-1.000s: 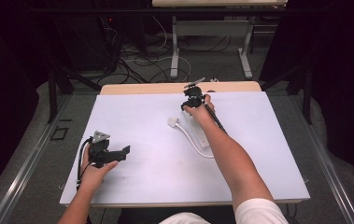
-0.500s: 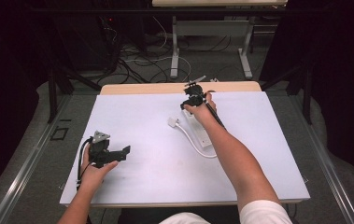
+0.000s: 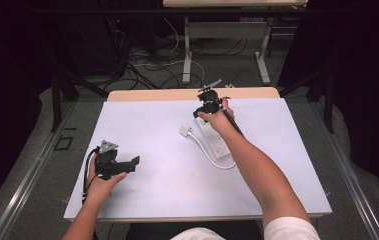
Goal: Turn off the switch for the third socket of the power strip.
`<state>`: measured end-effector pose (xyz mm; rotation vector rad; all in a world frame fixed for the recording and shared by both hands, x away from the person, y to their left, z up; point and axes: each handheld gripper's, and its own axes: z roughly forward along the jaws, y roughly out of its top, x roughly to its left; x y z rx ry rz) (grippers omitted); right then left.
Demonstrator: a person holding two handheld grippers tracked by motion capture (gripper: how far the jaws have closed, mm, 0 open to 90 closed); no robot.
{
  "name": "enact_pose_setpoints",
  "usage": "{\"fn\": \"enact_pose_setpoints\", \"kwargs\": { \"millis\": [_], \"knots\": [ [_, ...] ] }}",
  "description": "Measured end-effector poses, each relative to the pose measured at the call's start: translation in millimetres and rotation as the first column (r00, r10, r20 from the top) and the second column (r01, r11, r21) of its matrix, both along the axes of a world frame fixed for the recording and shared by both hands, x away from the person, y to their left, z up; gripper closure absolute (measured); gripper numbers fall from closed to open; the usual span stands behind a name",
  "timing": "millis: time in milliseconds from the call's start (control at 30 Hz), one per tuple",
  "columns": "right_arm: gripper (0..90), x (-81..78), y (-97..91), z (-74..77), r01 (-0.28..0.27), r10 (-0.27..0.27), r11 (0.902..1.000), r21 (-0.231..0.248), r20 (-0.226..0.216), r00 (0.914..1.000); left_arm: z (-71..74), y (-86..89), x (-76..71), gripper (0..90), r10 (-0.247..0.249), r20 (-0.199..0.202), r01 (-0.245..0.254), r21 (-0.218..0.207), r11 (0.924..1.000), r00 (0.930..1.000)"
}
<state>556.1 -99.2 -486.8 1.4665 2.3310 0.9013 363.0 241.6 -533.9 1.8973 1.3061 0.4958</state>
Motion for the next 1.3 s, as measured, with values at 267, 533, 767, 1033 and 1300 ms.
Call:
{"fn": "enact_pose_setpoints", "kwargs": {
  "millis": [267, 533, 767, 1033, 1300],
  "knots": [
    [44.7, -8.3, -0.1, 7.4, -0.034, 0.034, 0.9994, -0.008, -0.005, 0.9994, -0.1, -0.3, 0.9, 6.0, -0.008, -0.006, 0.008, 0.003, 1.0, 0.9999],
    [43.0, -17.8, -2.9, 16.2, -0.066, 0.066, 0.9978, -0.009, 0.029, 0.9974, -1.1, -2.2, 1.5, 6.0, -0.006, -0.002, 0.006, 0.001, 1.0, 1.0],
    [38.7, -26.1, -8.7, 24.2, -0.063, 0.064, 0.998, -0.006, 0.018, 0.9978, -0.8, -1.4, 1.1, 6.0, -0.007, -0.004, 0.007, 0.007, 1.0, 1.0],
    [31.3, -36.1, -21.7, 25.1, -0.069, 0.069, 0.9976, 0.002, 0.064, 0.9956, -1.3, -1.9, 1.1, 6.0, -0.002, 0.004, 0.002, 0.005, 1.0, 1.0],
    [23.4, -44.2, -38.2, 27.9, -0.058, 0.058, 0.9983, -0.006, 0.049, 0.9971, -1.0, -2.8, 1.3, 6.0, -0.004, -0.003, 0.004, 0.002, 1.0, 1.0]
  ]
}}
